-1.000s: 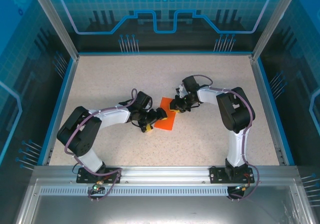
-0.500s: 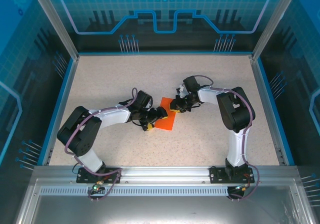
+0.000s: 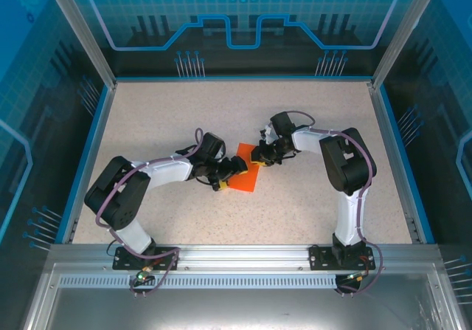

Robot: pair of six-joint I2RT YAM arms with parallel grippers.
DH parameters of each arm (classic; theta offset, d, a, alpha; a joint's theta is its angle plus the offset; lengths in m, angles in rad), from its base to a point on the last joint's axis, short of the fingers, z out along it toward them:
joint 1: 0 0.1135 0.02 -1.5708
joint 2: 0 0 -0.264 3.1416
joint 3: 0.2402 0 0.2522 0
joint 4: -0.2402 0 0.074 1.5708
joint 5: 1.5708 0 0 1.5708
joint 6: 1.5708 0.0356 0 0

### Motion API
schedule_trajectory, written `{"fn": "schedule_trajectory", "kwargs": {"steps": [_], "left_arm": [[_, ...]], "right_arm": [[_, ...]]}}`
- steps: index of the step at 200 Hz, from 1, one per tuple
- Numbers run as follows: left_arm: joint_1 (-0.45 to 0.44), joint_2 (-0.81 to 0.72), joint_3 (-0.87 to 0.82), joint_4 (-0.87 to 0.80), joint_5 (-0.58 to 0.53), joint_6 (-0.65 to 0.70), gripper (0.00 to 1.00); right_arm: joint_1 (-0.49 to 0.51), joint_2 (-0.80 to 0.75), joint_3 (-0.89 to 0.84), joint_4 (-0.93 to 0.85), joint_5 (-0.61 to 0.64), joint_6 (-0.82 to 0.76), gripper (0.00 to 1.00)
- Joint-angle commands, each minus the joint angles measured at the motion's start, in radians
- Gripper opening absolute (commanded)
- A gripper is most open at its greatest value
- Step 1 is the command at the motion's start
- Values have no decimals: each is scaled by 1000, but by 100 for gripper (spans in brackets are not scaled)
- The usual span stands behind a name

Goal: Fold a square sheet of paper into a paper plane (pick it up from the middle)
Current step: Fold the triangle a second time at the center of the table.

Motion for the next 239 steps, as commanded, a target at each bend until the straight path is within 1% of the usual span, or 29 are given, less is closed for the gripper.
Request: {"fn": "schedule_trajectory", "kwargs": {"steps": [1, 45, 87, 106, 123, 145, 167, 193, 206, 216, 239], "left_arm": [[-8, -4, 3, 64, 54, -12, 81], [-11, -1, -5, 169, 105, -36, 71], [-29, 45, 30, 237, 137, -23, 69], [-33, 73, 44, 251, 132, -6, 69], [-35, 98, 45, 271, 130, 0, 68], [-34, 114, 44, 288, 124, 8, 66], [-34, 122, 46, 271, 117, 22, 60], [-35, 130, 42, 262, 115, 30, 56], [-35, 132, 41, 258, 112, 31, 52], [-36, 133, 41, 251, 108, 33, 51], [-35, 142, 57, 212, 93, 29, 45]], "right_arm": [[-7, 67, -37, -26, 69, 4, 20], [-9, 68, -33, -38, 79, 0, 19], [-9, 65, -32, -36, 74, -2, 19], [-9, 55, -27, -32, 54, -3, 20], [-11, 29, -26, -13, 11, 2, 23], [-28, -39, -27, 23, -34, 3, 30], [-46, -109, -47, 35, -44, -44, 37], [-89, -188, -134, 72, -113, -70, 43], [-96, -236, -179, 71, -136, -95, 46], [-93, -263, -208, 57, -152, -119, 47], [-87, -298, -256, 36, -167, -146, 47]]}}
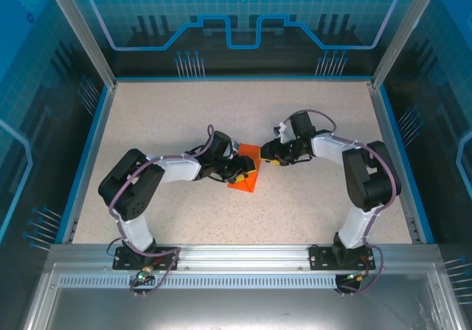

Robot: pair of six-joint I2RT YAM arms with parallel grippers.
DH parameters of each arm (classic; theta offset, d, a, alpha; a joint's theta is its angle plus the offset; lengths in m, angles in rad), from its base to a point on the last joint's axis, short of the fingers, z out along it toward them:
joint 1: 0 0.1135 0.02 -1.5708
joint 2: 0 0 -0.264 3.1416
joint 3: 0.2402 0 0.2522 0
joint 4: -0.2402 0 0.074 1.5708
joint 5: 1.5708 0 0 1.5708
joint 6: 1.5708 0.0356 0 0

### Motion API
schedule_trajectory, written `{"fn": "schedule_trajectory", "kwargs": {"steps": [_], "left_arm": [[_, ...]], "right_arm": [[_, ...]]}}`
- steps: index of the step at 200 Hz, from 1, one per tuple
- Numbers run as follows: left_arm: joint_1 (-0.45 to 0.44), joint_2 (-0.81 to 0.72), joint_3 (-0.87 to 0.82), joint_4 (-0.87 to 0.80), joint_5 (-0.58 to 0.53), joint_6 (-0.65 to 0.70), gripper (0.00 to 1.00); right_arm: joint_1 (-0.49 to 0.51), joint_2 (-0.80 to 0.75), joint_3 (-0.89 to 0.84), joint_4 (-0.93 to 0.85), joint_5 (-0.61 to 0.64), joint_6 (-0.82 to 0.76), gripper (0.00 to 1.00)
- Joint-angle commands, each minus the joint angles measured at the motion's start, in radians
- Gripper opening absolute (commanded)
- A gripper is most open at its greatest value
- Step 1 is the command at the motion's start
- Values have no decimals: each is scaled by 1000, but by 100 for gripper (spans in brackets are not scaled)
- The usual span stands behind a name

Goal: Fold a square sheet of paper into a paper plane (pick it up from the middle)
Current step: Fold the triangle a second time at the center of the table.

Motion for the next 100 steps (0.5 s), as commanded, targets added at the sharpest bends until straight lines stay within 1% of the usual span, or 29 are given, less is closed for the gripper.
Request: {"fn": "schedule_trajectory", "kwargs": {"steps": [1, 19, 42, 58, 72, 100], "left_arm": [[-4, 23, 31, -46, -8, 21, 44], [-4, 26, 28, -42, -15, 6, 40], [-4, 29, 27, -46, -25, -1, 33], [-3, 29, 26, -48, -30, -4, 29], [-5, 29, 23, -48, -31, -6, 28], [-4, 30, 21, -48, -34, -9, 26]], "right_arm": [[6, -39, -48, -22, -63, -58, 47], [24, -41, -63, -29, -69, -71, 46], [67, -18, -42, -59, -49, -99, 42], [78, 7, -32, -54, -46, -95, 40], [81, 21, -25, -46, -45, -89, 39], [84, 30, -19, -62, -3, -97, 38]]}}
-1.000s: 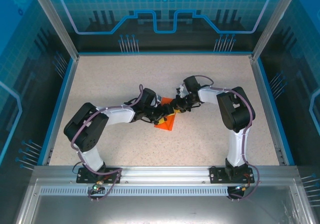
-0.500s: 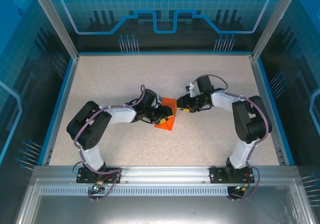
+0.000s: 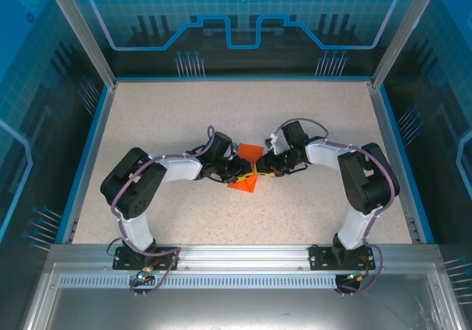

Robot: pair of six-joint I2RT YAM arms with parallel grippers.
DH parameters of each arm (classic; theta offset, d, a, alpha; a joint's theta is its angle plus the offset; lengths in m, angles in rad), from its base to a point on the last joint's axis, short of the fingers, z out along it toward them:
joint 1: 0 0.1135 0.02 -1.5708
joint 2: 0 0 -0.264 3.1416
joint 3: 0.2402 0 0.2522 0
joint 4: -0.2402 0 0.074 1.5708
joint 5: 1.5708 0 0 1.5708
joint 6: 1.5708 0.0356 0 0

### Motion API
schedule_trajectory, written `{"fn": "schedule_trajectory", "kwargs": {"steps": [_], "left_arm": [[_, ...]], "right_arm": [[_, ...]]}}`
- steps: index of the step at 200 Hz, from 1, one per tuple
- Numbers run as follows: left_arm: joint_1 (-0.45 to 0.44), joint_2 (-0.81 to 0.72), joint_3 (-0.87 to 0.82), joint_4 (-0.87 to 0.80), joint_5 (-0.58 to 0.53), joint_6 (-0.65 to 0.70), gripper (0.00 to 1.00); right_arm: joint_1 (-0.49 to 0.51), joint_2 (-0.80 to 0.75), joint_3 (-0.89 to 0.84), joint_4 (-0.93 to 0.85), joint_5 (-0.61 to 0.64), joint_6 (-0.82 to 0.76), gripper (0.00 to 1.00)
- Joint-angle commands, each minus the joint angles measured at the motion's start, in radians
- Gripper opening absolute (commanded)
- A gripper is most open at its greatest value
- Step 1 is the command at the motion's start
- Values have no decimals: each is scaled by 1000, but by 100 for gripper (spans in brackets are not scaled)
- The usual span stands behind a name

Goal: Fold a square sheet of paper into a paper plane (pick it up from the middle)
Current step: Fold the triangle a second time at the center of the table.

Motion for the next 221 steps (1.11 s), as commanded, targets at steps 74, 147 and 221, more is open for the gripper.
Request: {"fn": "schedule_trajectory", "kwargs": {"steps": [74, 147, 221], "left_arm": [[-3, 6, 12, -20, -19, -3, 22], [-4, -17, 23, -29, -12, 4, 21], [-4, -15, 45, -13, 8, 9, 21]], "right_arm": [[10, 51, 22, 16, -20, -7, 28], [9, 74, 37, 17, 7, -5, 10], [10, 91, 66, -20, 43, -27, 9]]}}
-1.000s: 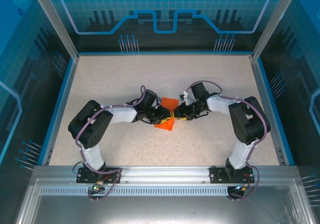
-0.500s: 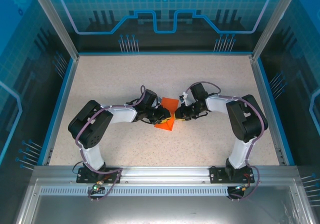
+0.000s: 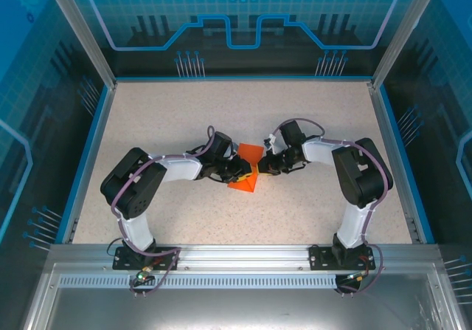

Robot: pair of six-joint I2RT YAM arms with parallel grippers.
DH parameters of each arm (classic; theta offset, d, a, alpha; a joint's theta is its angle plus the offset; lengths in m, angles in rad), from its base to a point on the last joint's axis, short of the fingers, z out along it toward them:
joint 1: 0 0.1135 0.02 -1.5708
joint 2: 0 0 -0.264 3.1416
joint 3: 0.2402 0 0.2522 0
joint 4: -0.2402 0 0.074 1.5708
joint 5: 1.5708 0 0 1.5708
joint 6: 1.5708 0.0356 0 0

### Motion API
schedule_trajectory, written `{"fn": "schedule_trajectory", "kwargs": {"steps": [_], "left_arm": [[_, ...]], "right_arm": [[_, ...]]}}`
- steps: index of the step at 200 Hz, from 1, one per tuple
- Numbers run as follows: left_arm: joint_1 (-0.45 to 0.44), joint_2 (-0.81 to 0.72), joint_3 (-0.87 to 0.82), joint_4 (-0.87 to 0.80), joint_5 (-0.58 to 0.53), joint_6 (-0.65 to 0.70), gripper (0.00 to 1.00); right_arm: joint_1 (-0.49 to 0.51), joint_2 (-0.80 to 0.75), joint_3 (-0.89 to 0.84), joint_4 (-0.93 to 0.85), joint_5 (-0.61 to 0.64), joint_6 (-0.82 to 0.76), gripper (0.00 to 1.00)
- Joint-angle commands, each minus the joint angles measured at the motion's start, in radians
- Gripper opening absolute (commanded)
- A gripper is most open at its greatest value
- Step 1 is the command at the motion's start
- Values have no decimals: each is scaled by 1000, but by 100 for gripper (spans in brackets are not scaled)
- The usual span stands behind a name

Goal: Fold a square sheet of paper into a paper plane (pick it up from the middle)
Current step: Fold the triangle a second time at the center of the table.

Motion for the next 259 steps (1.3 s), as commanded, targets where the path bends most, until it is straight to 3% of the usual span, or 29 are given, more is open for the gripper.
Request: {"fn": "schedule_trajectory", "kwargs": {"steps": [1, 259], "left_arm": [[-4, -14, 40, -9, 16, 9, 21], [-4, 54, 40, -28, 15, 17, 20]], "right_arm": [[9, 23, 28, -28, 12, -20, 9], [17, 86, 77, -74, 39, -38, 10]]}}
